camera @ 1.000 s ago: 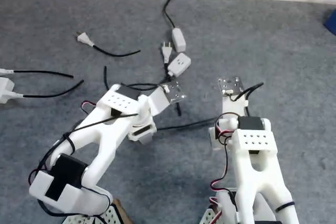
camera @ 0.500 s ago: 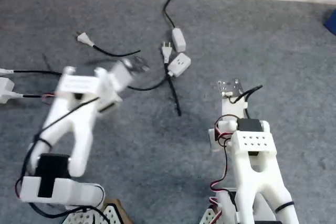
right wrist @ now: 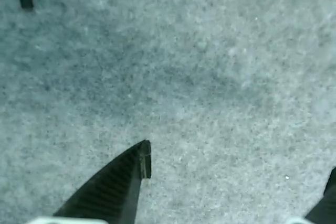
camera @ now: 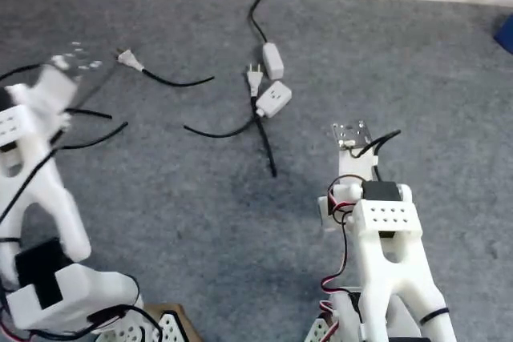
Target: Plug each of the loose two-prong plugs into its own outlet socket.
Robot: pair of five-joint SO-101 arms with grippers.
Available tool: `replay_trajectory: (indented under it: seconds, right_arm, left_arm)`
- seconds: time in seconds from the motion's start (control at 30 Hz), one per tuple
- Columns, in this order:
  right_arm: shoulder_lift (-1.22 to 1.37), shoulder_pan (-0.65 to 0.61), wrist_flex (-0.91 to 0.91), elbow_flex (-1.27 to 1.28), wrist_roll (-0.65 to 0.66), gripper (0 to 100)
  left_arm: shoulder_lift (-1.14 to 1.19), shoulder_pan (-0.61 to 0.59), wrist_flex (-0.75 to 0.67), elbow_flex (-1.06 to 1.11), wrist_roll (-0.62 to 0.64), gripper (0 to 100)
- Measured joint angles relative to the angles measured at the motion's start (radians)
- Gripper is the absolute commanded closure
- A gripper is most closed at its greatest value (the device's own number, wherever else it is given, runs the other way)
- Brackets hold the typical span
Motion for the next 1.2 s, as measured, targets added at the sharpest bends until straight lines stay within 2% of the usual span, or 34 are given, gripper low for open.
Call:
replay_trajectory:
  seconds: [0.07, 0.2, 0.4, 0.67, 0.77, 0.97, 1.1, 1.2]
  right_arm:
    - [0.000, 0.000, 0.000, 0.000, 0.000, 52.3]
    - [0.000, 0.000, 0.000, 0.000, 0.000, 52.3]
    - [0.000, 0.000, 0.000, 0.000, 0.000, 52.3]
    - [0.000, 0.000, 0.000, 0.000, 0.000, 52.3]
    - [0.000, 0.000, 0.000, 0.000, 0.000, 52.3]
    - [0.000, 0.000, 0.000, 0.000, 0.000, 52.3]
    - [0.000, 0.000, 0.000, 0.000, 0.000, 52.3]
    - [0.000, 0.000, 0.000, 0.000, 0.000, 52.3]
  left_arm:
    - [0.000, -0.041, -0.069, 0.026, 0.017, 95]
    - [0.000, -0.103, -0.203, 0.103, 0.089, 87]
    - [0.000, -0.124, -0.284, 0.218, 0.207, 85]
    - [0.000, 0.032, -0.288, 0.241, 0.516, 85]
    - [0.000, 0.077, -0.288, 0.233, 0.589, 80]
    - [-0.002, 0.032, -0.295, 0.190, 0.588, 84]
    - [-0.002, -0.060, -0.295, 0.158, 0.535, 82]
    - [-0.002, -0.071, -0.295, 0.164, 0.517, 81]
